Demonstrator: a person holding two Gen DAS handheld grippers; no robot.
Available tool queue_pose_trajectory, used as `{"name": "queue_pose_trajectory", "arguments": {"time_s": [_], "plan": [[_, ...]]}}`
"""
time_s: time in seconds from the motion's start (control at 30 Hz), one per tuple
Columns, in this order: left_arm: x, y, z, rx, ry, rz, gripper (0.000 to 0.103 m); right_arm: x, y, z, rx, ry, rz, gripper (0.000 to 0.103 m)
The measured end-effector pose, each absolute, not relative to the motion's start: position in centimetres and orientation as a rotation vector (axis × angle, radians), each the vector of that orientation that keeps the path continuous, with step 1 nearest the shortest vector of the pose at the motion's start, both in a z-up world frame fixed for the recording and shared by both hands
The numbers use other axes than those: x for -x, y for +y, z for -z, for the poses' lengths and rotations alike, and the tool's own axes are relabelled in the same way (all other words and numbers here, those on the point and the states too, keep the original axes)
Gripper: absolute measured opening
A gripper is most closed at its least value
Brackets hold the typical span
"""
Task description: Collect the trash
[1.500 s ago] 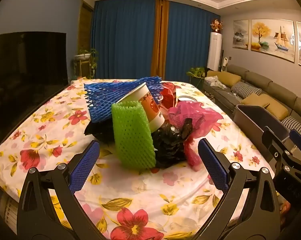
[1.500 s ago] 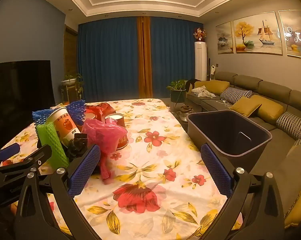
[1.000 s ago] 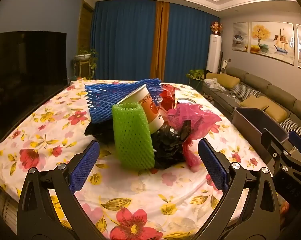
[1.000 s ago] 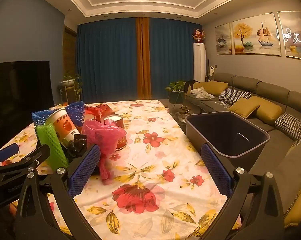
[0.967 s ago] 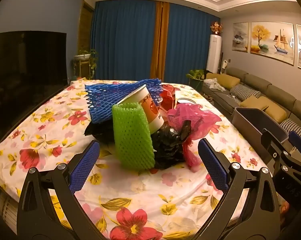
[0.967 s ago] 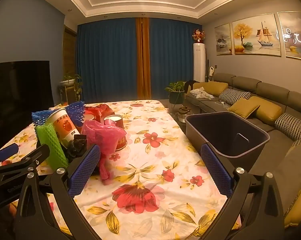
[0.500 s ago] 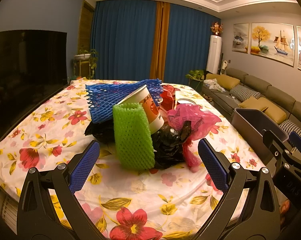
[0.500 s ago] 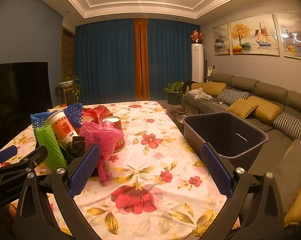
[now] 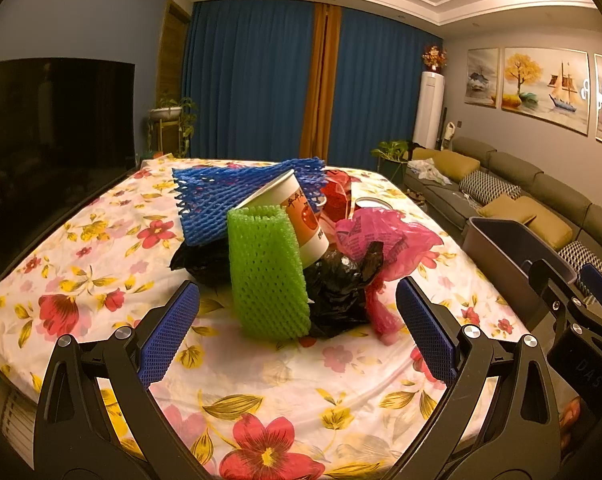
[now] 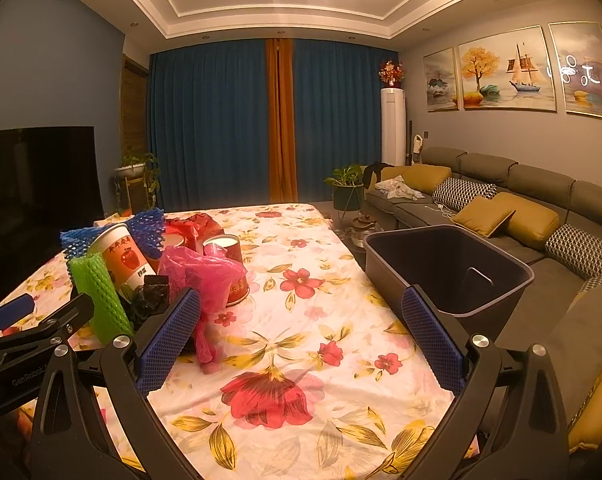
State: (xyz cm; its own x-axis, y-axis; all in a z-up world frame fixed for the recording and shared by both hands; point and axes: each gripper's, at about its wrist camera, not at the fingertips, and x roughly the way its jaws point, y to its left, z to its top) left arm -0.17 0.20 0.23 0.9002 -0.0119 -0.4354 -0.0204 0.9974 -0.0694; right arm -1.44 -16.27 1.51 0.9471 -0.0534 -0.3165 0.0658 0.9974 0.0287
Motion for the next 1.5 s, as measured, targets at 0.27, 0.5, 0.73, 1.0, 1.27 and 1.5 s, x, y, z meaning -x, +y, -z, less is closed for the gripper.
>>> {"name": "queue_pose_trajectory", "arguments": {"time_s": [0.27,0.5,0.73,1.0,1.27,1.5], "plan": [[0.17,0.28,-0.21,0.075,0.450,-0.004,0.097,1.54,-16.33,-1.65,-0.042,0.319,0.062,0.098],[0.22,0.31,-0.25,0.076,0.449,-0.003,0.097,1.58,-16.36,-1.68,-0.042,0.318,0.062,0.098],[0.25,0.33,-0.31,0.078,0.448,-0.003,0.097,1.59,-16.37,-1.68,-0.042,0.317,0.061,0.098],[0.27,0.38,-0.33,0.079,0.446,-0.002,0.097,1.60,-16.37,-1.67,-0.041,0.317,0.062,0.098],[0.55,0.37,-0.61,0.082,0.441,-0.003,0.097,1.60,-16.39,-1.77,-0.043,0.315,0.062,0.098],[0.56,0.37,-0.69,0.083,0.441,-0.003,0.097,1.55,-16.37,-1.85,-0.044,0.314,0.061,0.098]]}}
